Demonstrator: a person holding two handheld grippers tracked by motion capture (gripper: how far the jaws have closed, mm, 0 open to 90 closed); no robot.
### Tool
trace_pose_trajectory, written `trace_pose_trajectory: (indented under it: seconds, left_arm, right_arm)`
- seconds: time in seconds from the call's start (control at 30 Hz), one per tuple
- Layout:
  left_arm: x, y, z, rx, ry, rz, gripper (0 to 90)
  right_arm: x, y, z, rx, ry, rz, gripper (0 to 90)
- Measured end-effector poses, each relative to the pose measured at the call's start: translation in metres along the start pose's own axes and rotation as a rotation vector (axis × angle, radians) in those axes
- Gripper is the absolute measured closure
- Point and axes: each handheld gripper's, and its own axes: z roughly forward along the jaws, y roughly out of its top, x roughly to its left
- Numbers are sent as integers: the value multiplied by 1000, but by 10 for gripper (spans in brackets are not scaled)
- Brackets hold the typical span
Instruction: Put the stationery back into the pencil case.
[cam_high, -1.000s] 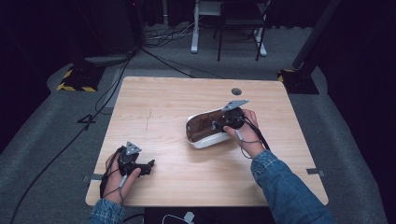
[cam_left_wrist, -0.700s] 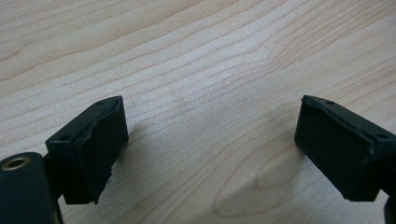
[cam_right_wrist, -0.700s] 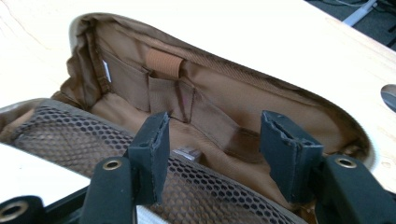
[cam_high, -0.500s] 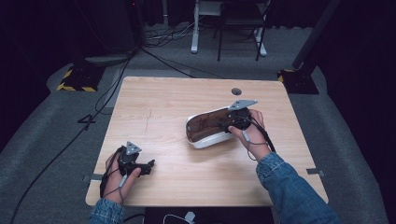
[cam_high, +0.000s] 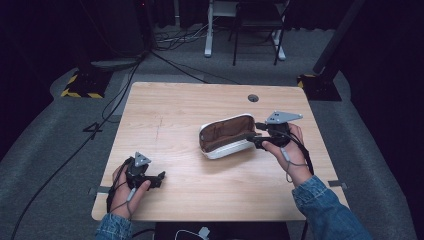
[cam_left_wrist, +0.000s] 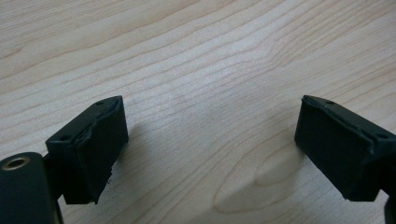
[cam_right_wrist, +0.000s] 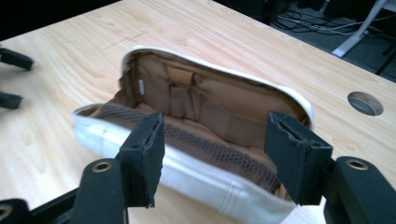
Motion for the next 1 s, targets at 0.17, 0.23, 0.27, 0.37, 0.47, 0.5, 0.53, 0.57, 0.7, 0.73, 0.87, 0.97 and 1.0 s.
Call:
trace_pose_trajectory:
  seconds: [0.17, 0.23, 0.27, 0.37, 0.47, 0.5, 0.53, 0.57, 0.7, 0.73, 0.87, 0.97, 1.0]
  left_arm:
    - [0, 0, 0, 0, 0, 0, 100]
    - [0, 0, 0, 0, 0, 0, 100]
    - [0, 0, 0, 0, 0, 0, 100]
    - [0, 0, 0, 0, 0, 0, 100]
    - [0, 0, 0, -1, 1, 1, 100]
    - [0, 0, 0, 0, 0, 0, 100]
    - [0, 0, 0, 0, 0, 0, 100]
    - [0, 0, 0, 0, 0, 0, 100]
    - [0, 0, 1, -1, -1, 3, 98]
    - [0, 1, 1, 0, -6, 8, 98]
    - [-2, 2, 2, -2, -12, 9, 97]
    - [-2, 3, 3, 4, -12, 11, 82]
    - [-3, 3, 4, 5, -12, 12, 76]
  right_arm:
    - [3, -15, -18, -11, 24, 8, 384]
    - [4, -18, -23, -15, 28, 10, 379]
    - [4, -20, -27, -21, 29, 13, 377]
    - [6, -25, -37, -34, 41, 22, 368]
    - [10, -32, -46, -35, 46, 20, 362]
    - [11, -35, -48, -35, 47, 19, 360]
    - [13, -38, -52, -34, 46, 19, 355]
    - [14, -41, -54, -31, 46, 15, 346]
    - [18, -49, -61, -27, 42, 18, 333]
    - [19, -54, -65, -31, 33, 21, 325]
    - [20, -67, -71, -20, 21, 28, 312]
    - [19, -78, -75, -12, 7, 46, 309]
    - [19, -80, -75, -8, 6, 47, 308]
